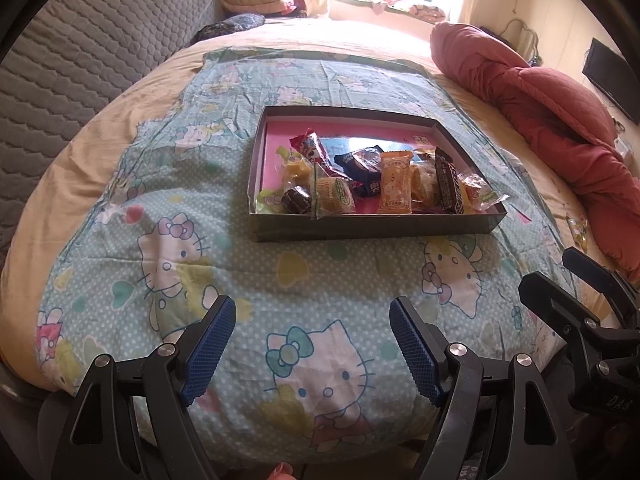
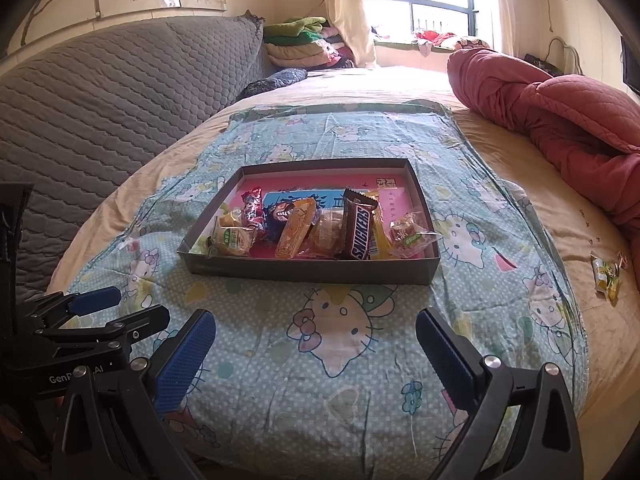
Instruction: Organize snacks
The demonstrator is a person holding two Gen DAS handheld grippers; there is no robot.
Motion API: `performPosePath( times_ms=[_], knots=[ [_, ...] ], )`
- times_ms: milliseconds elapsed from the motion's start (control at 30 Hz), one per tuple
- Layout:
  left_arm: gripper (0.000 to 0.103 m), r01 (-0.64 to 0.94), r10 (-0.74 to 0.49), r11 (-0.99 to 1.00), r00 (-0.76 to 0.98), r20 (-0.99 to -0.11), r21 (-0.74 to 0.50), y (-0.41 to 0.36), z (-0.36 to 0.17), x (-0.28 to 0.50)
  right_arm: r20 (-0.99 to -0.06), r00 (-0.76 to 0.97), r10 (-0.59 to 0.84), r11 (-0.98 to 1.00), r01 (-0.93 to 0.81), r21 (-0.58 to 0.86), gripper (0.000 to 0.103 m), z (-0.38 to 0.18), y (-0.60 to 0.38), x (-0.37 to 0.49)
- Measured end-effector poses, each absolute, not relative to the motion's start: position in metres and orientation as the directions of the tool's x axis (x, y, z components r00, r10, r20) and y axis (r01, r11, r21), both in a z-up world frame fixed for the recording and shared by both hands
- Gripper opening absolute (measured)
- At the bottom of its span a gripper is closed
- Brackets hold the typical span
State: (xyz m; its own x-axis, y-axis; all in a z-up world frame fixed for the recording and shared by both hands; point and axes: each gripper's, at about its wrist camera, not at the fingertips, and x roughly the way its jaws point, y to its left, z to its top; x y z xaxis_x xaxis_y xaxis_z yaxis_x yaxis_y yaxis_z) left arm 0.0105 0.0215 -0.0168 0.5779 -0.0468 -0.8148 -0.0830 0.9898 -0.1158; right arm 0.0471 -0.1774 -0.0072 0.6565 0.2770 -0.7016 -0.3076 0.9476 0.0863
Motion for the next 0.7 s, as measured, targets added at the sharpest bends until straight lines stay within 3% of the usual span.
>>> performPosePath(
  times_ms=[700],
  knots=[
    [0.080,-0.082,-0.049,0.990,0.570,-0.820,-0.116,0.0221,-0.0188,0.0121,-0.711,0.648,0.272,0.949,-0.304,0.086,0.101,-0.0100,-0.1754,0.0479]
  ],
)
